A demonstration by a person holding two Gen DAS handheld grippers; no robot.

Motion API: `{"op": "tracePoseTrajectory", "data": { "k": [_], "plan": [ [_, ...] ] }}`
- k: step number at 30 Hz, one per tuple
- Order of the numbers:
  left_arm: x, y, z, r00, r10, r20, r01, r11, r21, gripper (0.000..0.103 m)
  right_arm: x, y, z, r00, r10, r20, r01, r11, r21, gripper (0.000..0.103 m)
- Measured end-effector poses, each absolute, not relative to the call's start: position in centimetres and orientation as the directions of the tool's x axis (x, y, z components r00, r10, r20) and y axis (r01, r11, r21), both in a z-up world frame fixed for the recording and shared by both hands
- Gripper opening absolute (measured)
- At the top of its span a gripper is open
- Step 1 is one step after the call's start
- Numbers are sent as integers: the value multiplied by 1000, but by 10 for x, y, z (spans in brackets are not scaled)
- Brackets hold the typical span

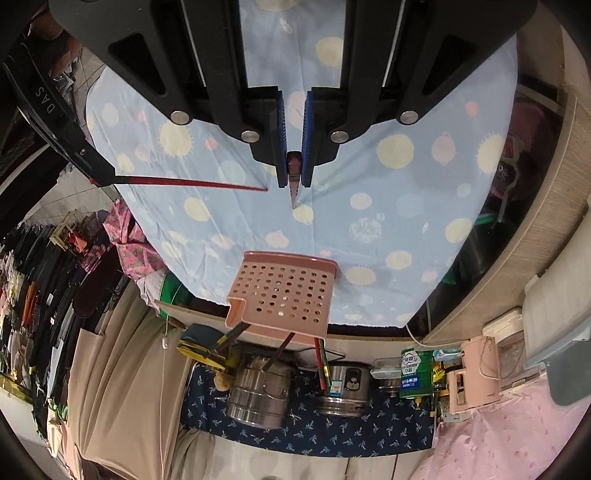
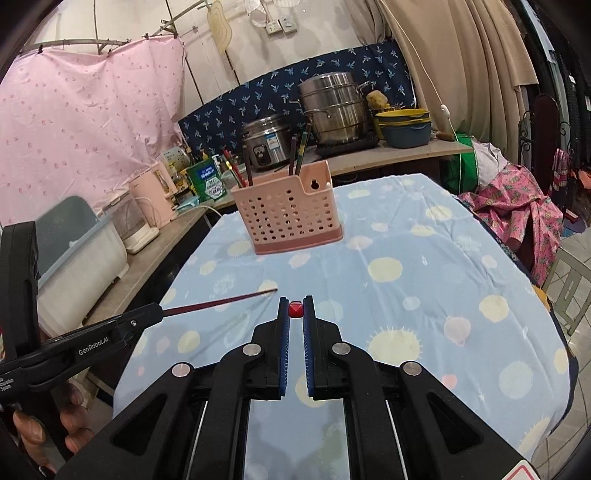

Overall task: Organize utensils
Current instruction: 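Lift the last chopsticks with both tools and carry them over the pink basket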

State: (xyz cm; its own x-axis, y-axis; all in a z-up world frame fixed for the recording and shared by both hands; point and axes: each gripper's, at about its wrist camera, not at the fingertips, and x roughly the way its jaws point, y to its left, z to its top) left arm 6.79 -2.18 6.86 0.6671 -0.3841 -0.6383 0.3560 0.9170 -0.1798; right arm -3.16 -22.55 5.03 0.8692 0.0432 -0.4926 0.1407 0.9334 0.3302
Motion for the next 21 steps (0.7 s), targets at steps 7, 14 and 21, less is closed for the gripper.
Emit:
{"op": "tracePoseTrajectory", "data": {
  "k": [7,14,21],
  "plan": [
    [89,-22,99,713,-391,-582,354,917,-182,7,-14,-240,78,901,34,-433,129,931,343,7],
    [114,-27,125,740,-402,-539,364,914,-182,7,11,-250,99,916,53,-397,102,928,359,7],
    [138,-33,157,773,-414,-481,375,909,-180,7,40,-261,129,943,40,-329,89,926,366,7]
  ]
}}
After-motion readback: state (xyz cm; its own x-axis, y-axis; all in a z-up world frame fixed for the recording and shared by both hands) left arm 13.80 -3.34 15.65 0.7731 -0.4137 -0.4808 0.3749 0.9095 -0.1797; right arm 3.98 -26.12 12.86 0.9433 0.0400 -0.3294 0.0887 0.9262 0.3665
